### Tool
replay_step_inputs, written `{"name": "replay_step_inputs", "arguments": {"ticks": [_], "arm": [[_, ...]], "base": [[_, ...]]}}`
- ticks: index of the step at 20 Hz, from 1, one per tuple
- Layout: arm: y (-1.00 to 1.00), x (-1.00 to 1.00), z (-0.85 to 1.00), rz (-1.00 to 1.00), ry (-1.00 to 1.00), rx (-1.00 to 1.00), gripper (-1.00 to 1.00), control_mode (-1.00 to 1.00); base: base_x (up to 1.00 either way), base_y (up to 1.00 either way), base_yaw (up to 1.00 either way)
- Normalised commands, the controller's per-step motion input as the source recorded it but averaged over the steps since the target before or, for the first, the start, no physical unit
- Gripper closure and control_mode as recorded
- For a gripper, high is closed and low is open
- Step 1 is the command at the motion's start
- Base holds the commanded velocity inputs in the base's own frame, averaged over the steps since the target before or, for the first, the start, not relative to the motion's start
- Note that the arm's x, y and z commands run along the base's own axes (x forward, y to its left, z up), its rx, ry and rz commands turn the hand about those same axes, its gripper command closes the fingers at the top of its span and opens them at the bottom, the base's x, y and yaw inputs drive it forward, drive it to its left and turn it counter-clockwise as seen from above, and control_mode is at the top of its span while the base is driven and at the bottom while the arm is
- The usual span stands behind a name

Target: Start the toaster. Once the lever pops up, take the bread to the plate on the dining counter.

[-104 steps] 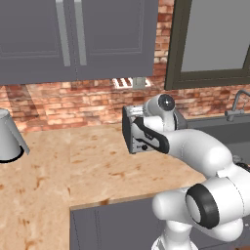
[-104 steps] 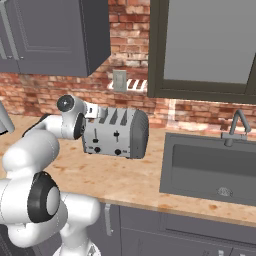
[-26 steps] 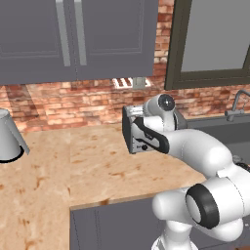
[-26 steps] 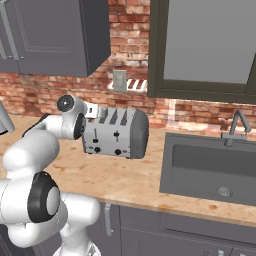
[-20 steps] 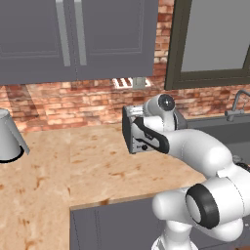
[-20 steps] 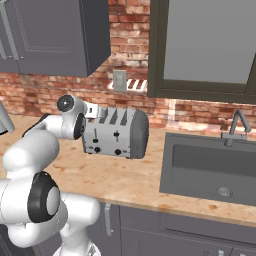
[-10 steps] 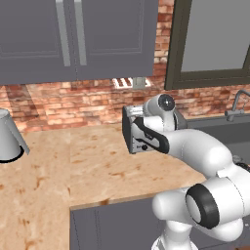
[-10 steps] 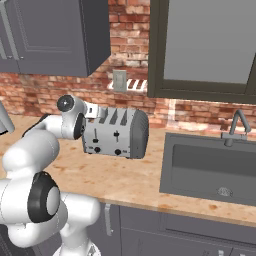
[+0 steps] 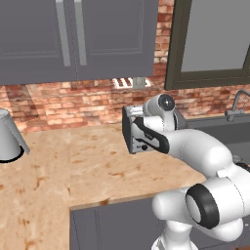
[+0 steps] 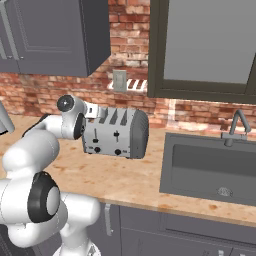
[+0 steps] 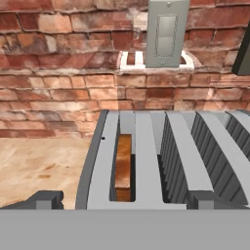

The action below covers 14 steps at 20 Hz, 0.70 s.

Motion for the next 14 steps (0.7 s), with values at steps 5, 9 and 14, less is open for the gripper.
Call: {"name": "replay_step_inputs", "arguments": {"ticks": [5,9,14], "arm": [[0.00,0.00,0.00,0.00,0.00,0.00,-1.00,-1.00],[0.00,0.00,0.00,0.00,0.00,0.00,-1.00,-1.00],[0.00,0.00,0.00,0.00,0.00,0.00,-1.00,-1.00]], "base": [[0.00,0.00,0.00],[0.00,0.00,0.00],[0.00,0.00,0.00]]}}
